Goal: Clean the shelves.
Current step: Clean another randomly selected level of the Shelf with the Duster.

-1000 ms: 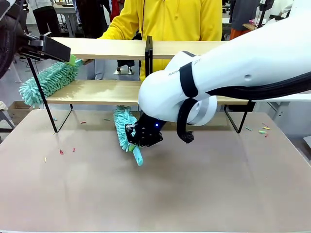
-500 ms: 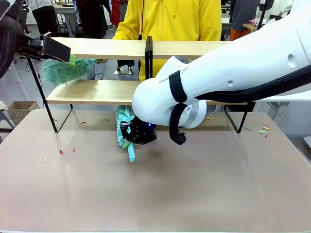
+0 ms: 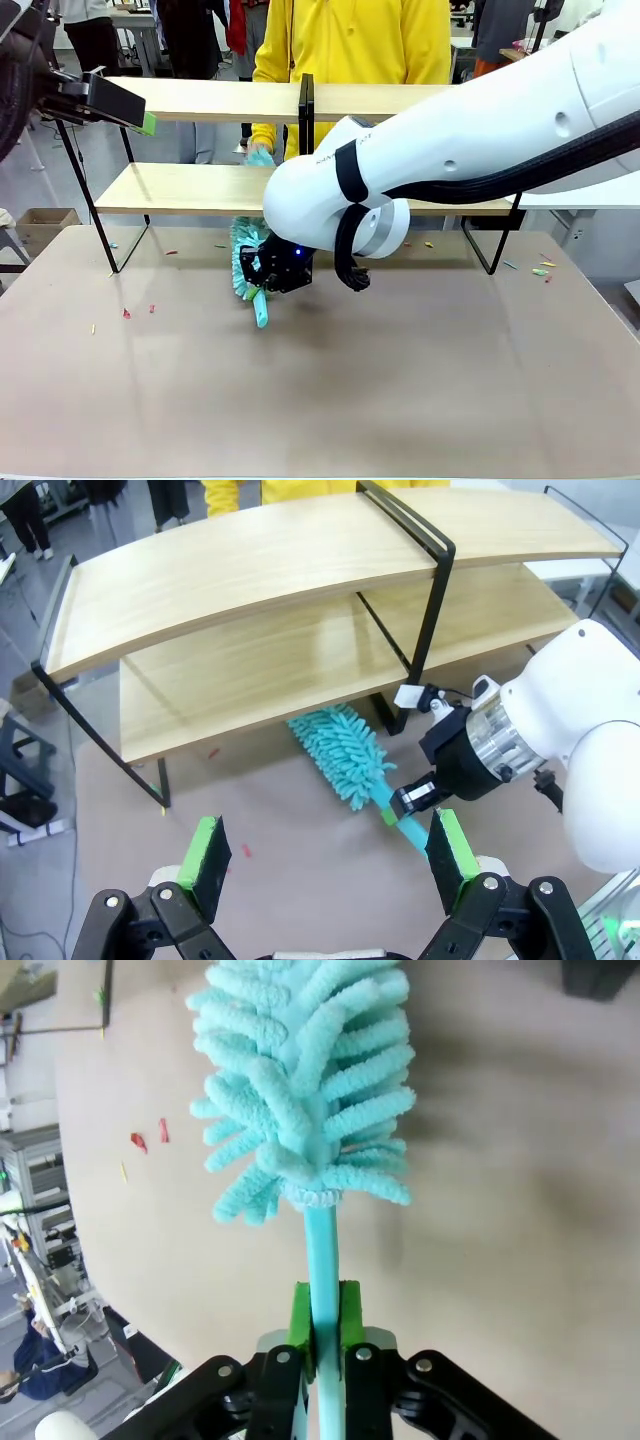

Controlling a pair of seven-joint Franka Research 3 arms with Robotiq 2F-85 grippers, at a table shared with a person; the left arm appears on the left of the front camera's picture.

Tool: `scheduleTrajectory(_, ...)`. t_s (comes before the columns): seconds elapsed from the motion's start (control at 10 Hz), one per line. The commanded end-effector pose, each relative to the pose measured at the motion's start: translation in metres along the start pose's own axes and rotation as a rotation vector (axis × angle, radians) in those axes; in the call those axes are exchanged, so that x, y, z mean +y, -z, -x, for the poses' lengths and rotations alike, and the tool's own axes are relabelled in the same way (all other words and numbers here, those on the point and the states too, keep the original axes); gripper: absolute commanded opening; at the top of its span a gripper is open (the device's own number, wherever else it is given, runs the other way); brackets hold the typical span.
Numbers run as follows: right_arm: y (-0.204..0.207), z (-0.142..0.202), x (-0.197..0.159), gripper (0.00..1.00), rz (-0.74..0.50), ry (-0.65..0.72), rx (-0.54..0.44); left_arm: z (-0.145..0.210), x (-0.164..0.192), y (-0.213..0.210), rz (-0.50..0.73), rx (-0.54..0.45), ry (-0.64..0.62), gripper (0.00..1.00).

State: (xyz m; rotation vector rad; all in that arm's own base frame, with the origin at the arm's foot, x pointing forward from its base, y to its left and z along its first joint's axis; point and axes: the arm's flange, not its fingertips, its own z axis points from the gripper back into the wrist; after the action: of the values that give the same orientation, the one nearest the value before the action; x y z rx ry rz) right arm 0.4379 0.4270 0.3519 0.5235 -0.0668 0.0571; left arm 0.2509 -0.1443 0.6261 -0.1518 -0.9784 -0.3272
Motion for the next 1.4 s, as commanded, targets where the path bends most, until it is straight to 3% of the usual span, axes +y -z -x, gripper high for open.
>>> scheduleTrajectory(0.0, 0.004, -0.003, 0.009, 0.12, -0.044, -0.086, 0.053, 0.0, 0.001, 0.0, -0.006, -0.002, -0.001, 1.0)
scheduleTrajectory(1.0, 0.025, -0.03, 0.043, 0.12, -0.067, -0.207, 0.183, 0.0, 0.001, 0.0, -0.006, -0.002, -0.001, 1.0)
scheduleTrajectory(1.3, 0.033, -0.041, 0.058, 0.12, -0.056, -0.275, 0.288, 0.0, 0.001, 0.0, -0.006, -0.002, -0.001, 1.0)
